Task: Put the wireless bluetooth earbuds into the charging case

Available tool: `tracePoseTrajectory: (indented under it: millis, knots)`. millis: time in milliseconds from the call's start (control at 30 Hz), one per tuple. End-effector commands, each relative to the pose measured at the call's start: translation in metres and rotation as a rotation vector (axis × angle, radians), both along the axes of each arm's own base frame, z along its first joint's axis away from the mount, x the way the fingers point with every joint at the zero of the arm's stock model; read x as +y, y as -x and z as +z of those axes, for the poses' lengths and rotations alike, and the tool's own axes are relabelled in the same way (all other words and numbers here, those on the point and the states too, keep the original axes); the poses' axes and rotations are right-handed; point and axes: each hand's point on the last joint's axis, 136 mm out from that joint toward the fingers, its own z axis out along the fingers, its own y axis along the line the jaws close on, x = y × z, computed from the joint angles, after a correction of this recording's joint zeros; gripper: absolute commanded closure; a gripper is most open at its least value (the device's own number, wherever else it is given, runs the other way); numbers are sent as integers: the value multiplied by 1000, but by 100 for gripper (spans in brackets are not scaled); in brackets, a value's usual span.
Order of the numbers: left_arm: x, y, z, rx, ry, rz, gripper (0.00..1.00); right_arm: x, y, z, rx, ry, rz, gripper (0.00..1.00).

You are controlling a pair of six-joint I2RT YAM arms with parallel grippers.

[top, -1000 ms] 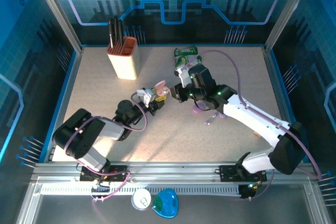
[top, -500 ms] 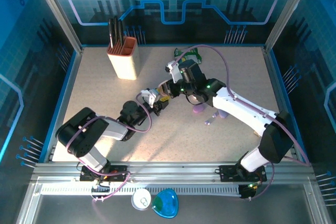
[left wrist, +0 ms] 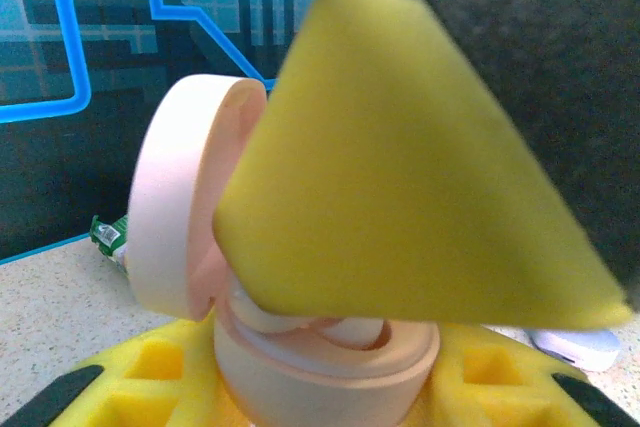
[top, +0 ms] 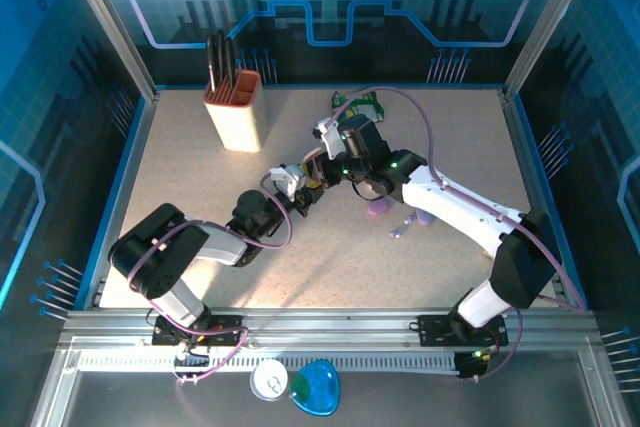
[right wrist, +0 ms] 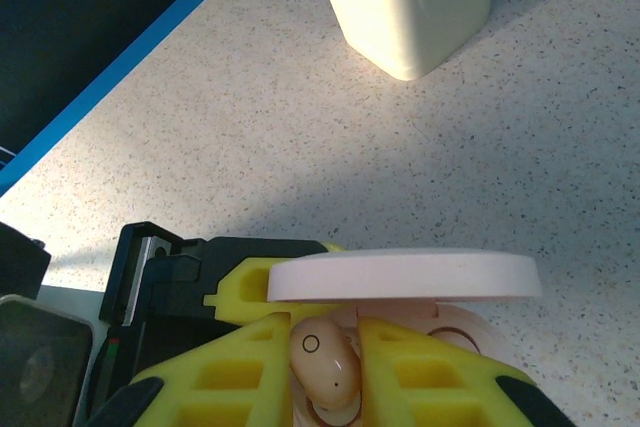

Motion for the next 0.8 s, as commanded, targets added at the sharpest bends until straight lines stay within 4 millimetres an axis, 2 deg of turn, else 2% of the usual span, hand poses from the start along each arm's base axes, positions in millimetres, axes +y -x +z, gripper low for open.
tracePoseTrajectory:
  millis: [0, 200, 333, 467, 667, 767]
  knots:
    - [-3, -5, 16, -17, 59, 13, 76, 6, 2, -6, 11, -8, 9, 78]
    - [-4, -4, 17, -10, 73, 5, 76, 0, -2, -14, 7, 14, -29, 74]
    - [-4, -4, 16, -7, 69, 5, 76, 0, -4, -10, 1, -3, -40, 67]
    - [-4, -4, 15, -5, 68, 5, 76, -3, -3, 1, -23, -20, -48, 58]
    - [-4, -3, 9, -10, 42, 2, 75, -6, 5, 25, -80, -60, -22, 50]
    - [-5, -1, 5, -18, 15, -7, 75, -11, 9, 37, -119, -88, -25, 52]
